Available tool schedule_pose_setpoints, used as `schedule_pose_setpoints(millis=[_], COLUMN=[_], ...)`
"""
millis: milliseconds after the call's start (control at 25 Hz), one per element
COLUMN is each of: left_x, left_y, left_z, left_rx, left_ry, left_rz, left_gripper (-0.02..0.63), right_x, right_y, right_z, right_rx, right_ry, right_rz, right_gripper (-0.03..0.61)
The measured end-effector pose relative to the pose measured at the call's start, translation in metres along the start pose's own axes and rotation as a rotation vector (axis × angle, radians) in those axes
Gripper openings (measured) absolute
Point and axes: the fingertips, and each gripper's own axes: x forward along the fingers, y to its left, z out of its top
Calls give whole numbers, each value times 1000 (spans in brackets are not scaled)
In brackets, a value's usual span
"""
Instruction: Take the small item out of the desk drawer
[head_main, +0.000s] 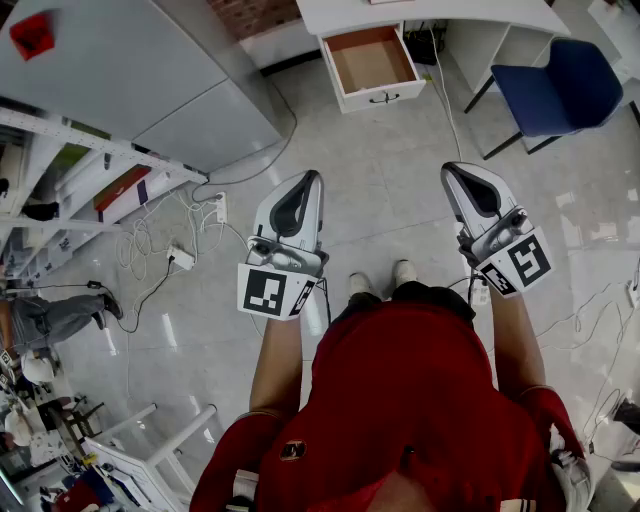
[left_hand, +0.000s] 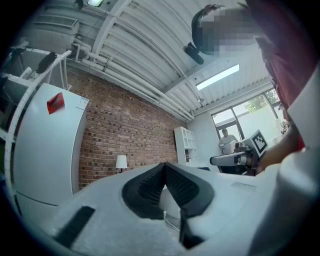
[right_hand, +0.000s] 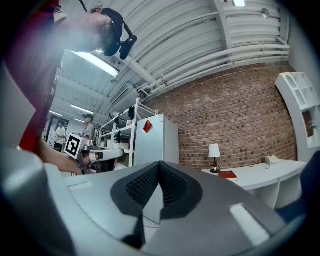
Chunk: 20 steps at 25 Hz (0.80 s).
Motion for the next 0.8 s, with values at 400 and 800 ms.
schedule_pose_setpoints(millis=[400, 800], left_x=[-19, -48], left_y=[17, 49], left_z=[0, -2], left_rx=[-13, -27], left_ry=[-12, -27], left_rz=[2, -12], left_gripper=[6, 6], right_x=[15, 36], right_y=[21, 44], right_z=[2, 3], right_rx=[7, -19], right_ry=[-3, 0], right_rz=[7, -39], right_gripper=[11, 11])
